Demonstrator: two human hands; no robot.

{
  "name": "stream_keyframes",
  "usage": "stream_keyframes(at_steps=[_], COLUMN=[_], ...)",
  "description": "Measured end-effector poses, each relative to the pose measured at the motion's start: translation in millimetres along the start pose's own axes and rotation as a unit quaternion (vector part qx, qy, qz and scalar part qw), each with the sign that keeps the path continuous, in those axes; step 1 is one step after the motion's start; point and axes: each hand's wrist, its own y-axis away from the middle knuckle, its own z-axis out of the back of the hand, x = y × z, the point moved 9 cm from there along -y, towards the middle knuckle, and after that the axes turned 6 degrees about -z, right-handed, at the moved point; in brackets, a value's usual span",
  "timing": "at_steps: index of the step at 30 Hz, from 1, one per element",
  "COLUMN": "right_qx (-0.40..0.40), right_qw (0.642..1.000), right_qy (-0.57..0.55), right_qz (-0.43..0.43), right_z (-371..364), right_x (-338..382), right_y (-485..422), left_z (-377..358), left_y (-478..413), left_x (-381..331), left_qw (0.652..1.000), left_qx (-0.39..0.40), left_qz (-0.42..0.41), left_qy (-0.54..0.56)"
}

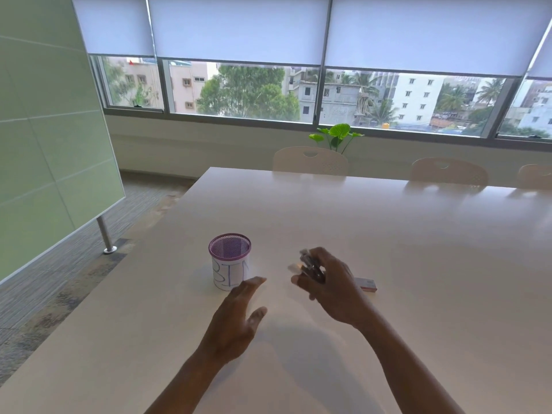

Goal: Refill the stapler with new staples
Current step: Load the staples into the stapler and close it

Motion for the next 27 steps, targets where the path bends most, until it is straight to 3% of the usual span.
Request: stream_keyframes(at_steps=[2,5,10,14,27], right_qx=[-0.096,-0.201,-0.281,-0.37,-0.39], right_qw=[0.994,0.979,0.959,0.923,0.914], right_qy=[0.041,0.017,-0.005,0.065,0.064], right_qz=[0.007,0.001,0.043,0.086,0.093], right_z=[18,39,55,65,77], right_x=[4,9,20,33,33], right_y=[1,8,19,33,35], left_z=[-13,-27,-35,-34,-35], left_y=[2,6,9,9,9], left_x=[12,28,38,37,42], left_qw=[0.996,0.988,0.981,0.981,0.974], left_qx=[0.044,0.087,0.108,0.101,0.097], left_qz=[0.029,0.073,0.093,0.09,0.105], left_qy=[-0.066,-0.103,-0.13,-0.142,-0.173])
